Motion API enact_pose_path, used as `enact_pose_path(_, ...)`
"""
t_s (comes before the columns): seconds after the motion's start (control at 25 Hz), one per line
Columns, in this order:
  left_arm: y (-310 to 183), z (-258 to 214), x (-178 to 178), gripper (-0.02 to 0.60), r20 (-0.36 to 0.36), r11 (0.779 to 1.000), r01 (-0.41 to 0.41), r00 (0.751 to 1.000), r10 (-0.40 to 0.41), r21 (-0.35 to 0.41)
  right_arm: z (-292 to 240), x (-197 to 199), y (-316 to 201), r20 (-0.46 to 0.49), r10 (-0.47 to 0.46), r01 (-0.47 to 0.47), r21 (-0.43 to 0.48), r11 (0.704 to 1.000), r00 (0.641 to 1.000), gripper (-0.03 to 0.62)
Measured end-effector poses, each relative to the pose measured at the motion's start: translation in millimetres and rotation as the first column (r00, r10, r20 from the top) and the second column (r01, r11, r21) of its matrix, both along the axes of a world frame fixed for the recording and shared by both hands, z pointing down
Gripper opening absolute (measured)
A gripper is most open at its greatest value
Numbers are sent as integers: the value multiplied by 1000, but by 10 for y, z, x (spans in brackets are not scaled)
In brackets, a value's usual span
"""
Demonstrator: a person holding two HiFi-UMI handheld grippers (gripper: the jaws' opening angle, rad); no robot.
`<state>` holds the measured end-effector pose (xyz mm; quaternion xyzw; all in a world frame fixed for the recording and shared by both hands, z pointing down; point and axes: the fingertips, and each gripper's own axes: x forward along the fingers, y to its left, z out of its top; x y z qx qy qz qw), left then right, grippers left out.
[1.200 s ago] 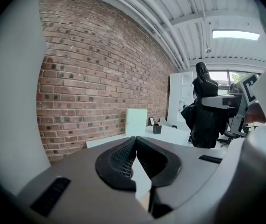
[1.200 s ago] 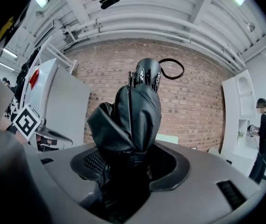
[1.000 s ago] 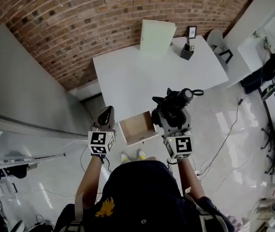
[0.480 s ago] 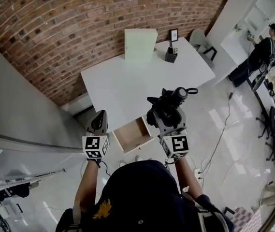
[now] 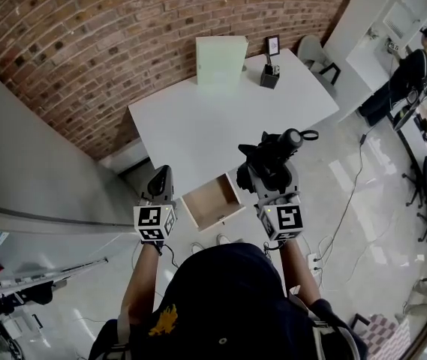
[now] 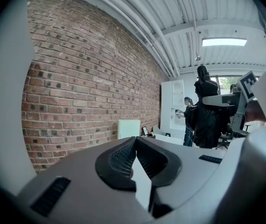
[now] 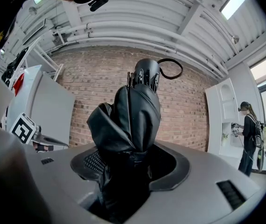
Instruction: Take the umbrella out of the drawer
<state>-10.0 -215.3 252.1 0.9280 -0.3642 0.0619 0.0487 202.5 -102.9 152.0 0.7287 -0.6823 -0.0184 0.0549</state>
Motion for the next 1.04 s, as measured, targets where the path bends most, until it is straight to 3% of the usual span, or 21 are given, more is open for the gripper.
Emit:
enact_pose_path(0.56, -19, 64, -180, 18, 44, 1000, 29, 999, -28, -9, -36, 18, -33, -9, -28, 28, 10, 1000, 1000, 275)
enact_pose_path(1.04, 33, 81, -38, 18, 54, 1000, 22, 998, -22, -2, -18, 62, -102, 20, -70, 70, 20, 997, 997, 275)
